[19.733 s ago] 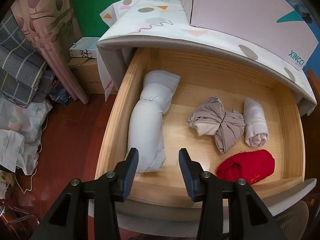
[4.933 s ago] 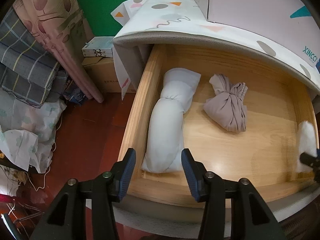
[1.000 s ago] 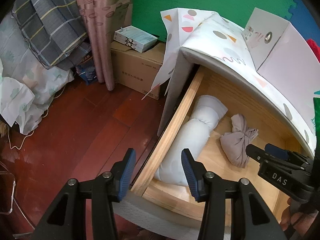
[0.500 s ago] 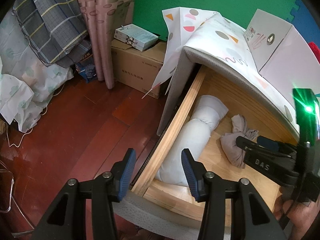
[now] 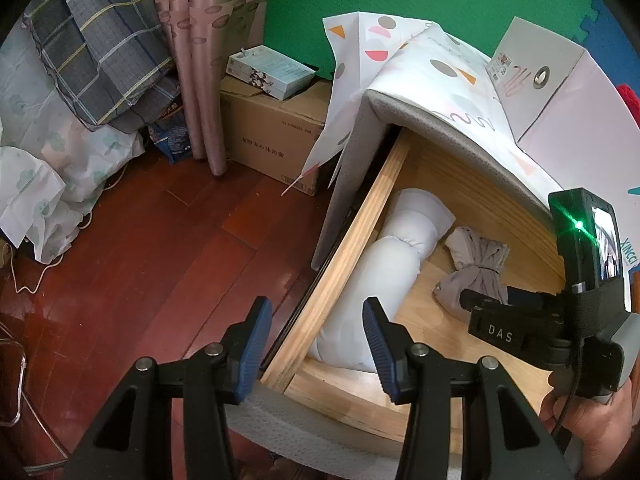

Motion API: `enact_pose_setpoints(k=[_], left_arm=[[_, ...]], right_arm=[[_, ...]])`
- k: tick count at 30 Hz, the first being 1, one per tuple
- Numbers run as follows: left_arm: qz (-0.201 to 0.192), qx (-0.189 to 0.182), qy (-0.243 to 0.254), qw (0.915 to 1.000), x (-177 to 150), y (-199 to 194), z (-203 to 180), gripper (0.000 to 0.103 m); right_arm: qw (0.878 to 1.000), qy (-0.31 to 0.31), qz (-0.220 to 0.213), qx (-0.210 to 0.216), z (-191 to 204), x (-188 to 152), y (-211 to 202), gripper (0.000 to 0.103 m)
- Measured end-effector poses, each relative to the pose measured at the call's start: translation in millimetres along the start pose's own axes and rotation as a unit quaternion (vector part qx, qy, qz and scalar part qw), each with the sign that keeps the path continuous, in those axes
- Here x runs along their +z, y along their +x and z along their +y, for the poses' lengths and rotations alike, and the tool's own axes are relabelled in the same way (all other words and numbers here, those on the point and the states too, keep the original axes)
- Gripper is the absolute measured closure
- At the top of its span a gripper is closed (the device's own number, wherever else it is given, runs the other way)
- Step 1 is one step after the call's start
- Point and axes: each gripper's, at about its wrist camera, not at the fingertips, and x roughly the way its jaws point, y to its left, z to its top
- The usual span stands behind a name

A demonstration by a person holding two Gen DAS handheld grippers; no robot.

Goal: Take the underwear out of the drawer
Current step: 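Grasp the grey-beige bundled underwear with the right gripper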

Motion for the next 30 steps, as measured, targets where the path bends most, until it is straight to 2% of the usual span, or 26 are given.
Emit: enact_pose_setpoints(k=[2,11,16,30], left_arm=[[-0.001,0.0,0.001,1.0,0.1,-0.8,0.0,0.055],[0.0,-0.001,0.0,1.0,0.3,0.1,-0.9,0.055],[0.0,-0.002,-0.002,1.0,0.3,0.3,-1.2,0.055],[0.0,-0.003,-0.004,1.0,1.8,0.8,2.3,0.055]], right_arm=[[1.0,0.0,0.004,0.01,-0.2,-0.8,1.4,0.056],[1.0,-0.011,0.013,0.021,8.4,-2.4,2.3,0.059],[0.999,-0.013,0.019,0.027,5.6,1.3,5.9,0.06],[0.998,0.006,0.058,0.022,-10.3,-27.4,7.2,0.06]])
